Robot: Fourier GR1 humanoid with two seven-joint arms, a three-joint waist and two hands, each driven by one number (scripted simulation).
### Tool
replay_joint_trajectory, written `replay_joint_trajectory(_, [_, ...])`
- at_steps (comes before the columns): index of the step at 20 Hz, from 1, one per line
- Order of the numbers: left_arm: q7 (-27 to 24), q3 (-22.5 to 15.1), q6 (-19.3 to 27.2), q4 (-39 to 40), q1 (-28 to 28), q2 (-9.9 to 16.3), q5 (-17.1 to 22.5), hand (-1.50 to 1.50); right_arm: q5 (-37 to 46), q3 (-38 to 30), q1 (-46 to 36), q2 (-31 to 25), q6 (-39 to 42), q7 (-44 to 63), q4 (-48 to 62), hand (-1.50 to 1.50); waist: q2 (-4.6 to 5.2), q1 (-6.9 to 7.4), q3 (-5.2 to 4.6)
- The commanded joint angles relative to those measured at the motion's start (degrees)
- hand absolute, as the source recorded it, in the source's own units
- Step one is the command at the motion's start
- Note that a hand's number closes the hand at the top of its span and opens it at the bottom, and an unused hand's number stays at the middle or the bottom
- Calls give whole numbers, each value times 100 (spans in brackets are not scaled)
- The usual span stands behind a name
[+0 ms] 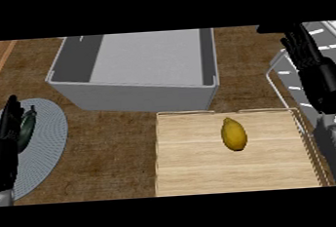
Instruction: Pick the lemon from the tray and place it in the tiered basket
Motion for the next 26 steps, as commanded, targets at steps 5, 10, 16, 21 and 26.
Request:
replay_joint_trajectory(5, [158,-18,-128,364,-296,88,-118,0,-1363,-821,768,1341,-975,899,259,150,-50,-389,173])
replay_joint_trajectory(10, [352,-99,-206,271,-114,30,-5,0,-369,-1137,1838,1242,-2594,1695,1094,-150,47,-593,137])
replay_joint_trajectory(16, [726,-179,-338,489,-504,33,-13,0,302,-573,2431,1238,-3356,2815,-456,-150,-103,-477,127])
replay_joint_trajectory(21, [589,-296,-439,387,-446,-31,-56,0,350,-14,2785,-212,-1888,4538,-1418,-150,-97,-208,131])
replay_joint_trajectory(26, [694,-179,-577,707,-880,-20,15,0,-135,101,2222,-1104,-958,6258,-2193,-150,-63,-142,141])
